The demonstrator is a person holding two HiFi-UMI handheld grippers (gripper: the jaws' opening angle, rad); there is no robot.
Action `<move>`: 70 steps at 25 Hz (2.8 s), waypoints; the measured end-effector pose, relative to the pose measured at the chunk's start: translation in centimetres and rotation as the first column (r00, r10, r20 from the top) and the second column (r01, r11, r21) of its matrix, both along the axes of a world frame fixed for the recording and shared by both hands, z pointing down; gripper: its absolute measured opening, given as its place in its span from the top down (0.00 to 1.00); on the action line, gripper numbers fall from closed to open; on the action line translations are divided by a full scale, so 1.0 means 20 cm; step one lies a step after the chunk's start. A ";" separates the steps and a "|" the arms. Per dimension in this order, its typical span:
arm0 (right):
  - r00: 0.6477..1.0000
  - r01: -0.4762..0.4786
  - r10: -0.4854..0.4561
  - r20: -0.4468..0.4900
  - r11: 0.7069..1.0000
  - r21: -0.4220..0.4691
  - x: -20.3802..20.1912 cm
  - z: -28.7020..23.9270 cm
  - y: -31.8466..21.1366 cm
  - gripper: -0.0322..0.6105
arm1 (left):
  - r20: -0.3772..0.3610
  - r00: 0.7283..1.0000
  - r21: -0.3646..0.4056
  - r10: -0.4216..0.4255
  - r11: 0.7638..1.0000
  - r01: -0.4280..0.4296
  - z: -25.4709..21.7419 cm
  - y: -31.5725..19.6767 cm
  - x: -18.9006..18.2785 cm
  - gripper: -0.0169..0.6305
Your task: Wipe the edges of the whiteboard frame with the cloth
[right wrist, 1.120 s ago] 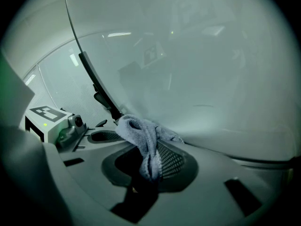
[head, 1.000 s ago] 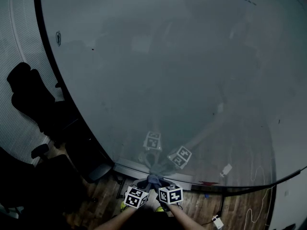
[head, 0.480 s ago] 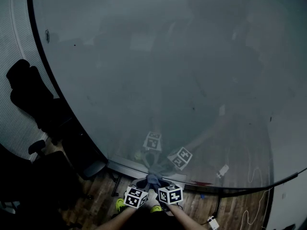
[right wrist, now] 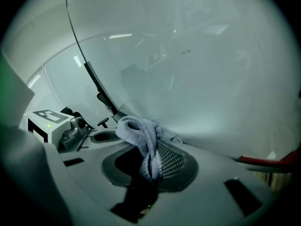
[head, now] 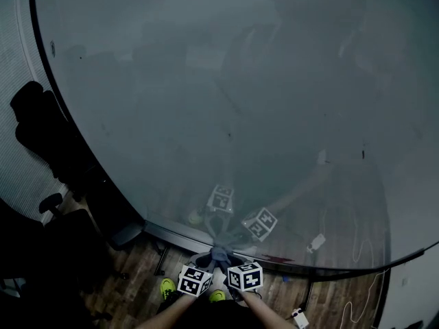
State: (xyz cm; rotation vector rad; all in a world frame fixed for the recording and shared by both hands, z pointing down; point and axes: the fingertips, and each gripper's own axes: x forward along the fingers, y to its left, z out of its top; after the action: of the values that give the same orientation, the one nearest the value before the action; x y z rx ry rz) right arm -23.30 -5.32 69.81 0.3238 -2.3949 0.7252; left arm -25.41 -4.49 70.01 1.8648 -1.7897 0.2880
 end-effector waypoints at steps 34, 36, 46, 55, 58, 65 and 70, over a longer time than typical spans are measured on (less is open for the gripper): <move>0.978 -0.208 0.208 0.003 0.978 0.012 0.23 0.01 -0.06 0.82 | -0.056 0.981 -0.023 0.186 0.982 -0.188 0.02 -0.07 0.23 0.94; 0.975 -0.222 0.222 0.007 0.975 0.010 0.25 0.01 -0.07 0.82 | -0.055 0.978 -0.022 0.200 0.979 -0.202 0.02 -0.08 0.24 0.94; 0.969 -0.249 0.249 0.004 0.968 -0.015 0.28 0.02 -0.09 0.82 | -0.051 0.968 -0.039 0.247 0.968 -0.249 0.03 -0.10 0.28 0.94; 0.967 -0.252 0.254 0.036 0.967 -0.041 0.24 0.03 -0.10 0.82 | -0.045 0.976 -0.026 0.214 0.976 -0.215 0.03 -0.11 0.23 0.94; 0.969 -0.239 0.241 0.044 0.970 -0.047 0.26 0.03 -0.11 0.82 | -0.036 0.979 -0.030 0.198 0.979 -0.200 0.04 -0.12 0.26 0.94; 0.981 -0.178 0.183 0.069 0.982 -0.067 0.30 0.01 -0.12 0.82 | -0.013 0.994 -0.028 0.105 0.994 -0.105 0.02 -0.13 0.29 0.94; 0.986 -0.137 0.143 0.088 0.989 -0.063 0.29 0.00 -0.12 0.82 | 0.011 0.998 -0.013 0.068 0.998 -0.068 -0.01 -0.12 0.28 0.94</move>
State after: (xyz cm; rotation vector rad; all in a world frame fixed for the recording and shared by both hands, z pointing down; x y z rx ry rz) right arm -17.59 -7.62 69.81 0.4478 -2.4517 0.8878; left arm -19.76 -6.89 69.89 1.9212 -1.7303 0.3353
